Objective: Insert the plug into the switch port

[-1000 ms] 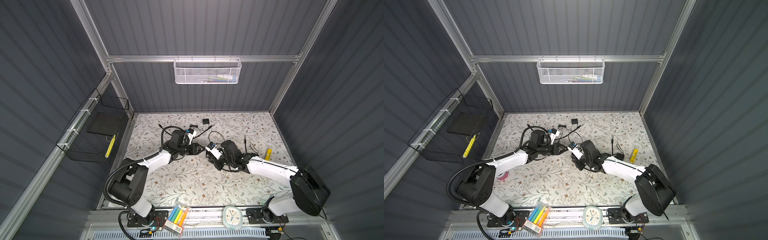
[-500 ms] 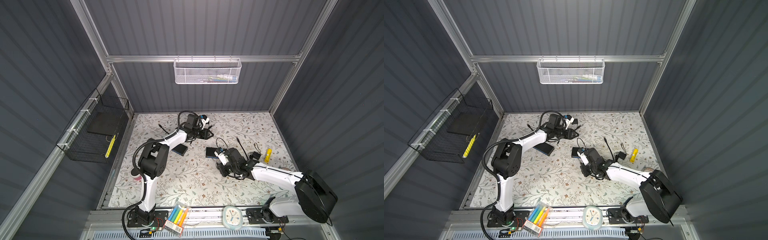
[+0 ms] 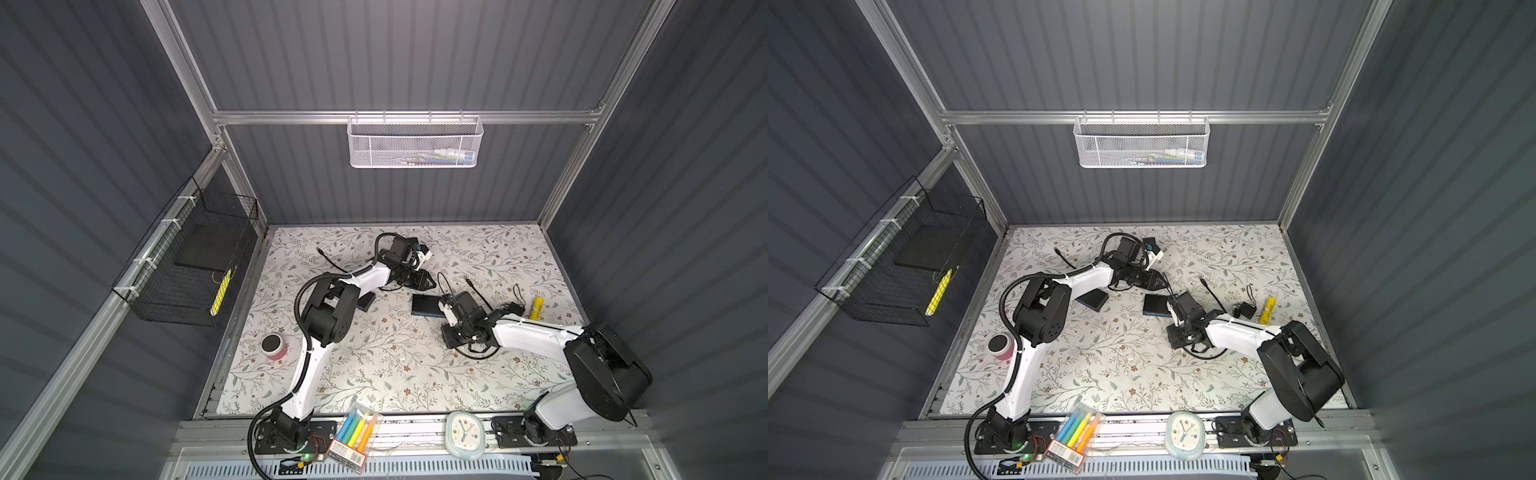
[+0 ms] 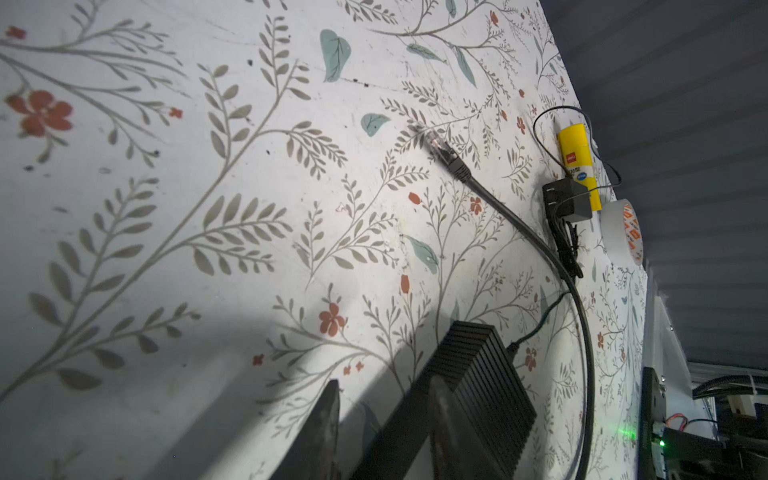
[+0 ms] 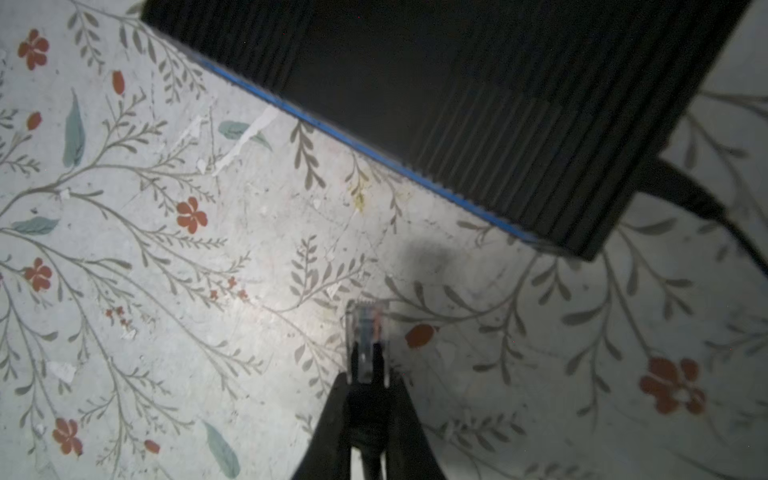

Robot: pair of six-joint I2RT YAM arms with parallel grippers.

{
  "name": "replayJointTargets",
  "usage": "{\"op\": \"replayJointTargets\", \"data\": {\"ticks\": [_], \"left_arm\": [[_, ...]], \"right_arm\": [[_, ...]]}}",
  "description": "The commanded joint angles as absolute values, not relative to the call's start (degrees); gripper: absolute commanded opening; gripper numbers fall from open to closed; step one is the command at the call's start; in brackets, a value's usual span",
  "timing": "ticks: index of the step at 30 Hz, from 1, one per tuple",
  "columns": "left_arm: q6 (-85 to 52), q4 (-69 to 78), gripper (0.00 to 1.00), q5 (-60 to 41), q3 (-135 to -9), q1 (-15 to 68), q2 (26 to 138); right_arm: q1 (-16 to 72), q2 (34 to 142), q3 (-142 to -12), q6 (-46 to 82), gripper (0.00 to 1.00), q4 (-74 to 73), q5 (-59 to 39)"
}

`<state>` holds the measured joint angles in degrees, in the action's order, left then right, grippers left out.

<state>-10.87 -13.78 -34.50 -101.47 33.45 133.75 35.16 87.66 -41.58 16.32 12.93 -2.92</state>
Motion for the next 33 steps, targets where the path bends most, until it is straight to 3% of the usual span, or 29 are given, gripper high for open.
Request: {"op": "replayJointTargets", "data": {"ticks": [1,21,33], "left_arm": [[-8.44,-16.24,0.36,-36.55,-103.32,33.55,135.39],[-12.30,-8.20,0.30,-38.15,-88.26,33.51,128.89],[-11.78,-8.61,0.29,-38.09,-90.37,33.49,128.57]], "right_arm": [[34.49,89.84,-44.70,17.15,0.00,16.83,-3.78],[30.52,96.77,-50.78,16.61,0.00,21.47,-6.31],[29.56,98.05,-53.39,16.13,0.00,27.58,-7.02]]}}
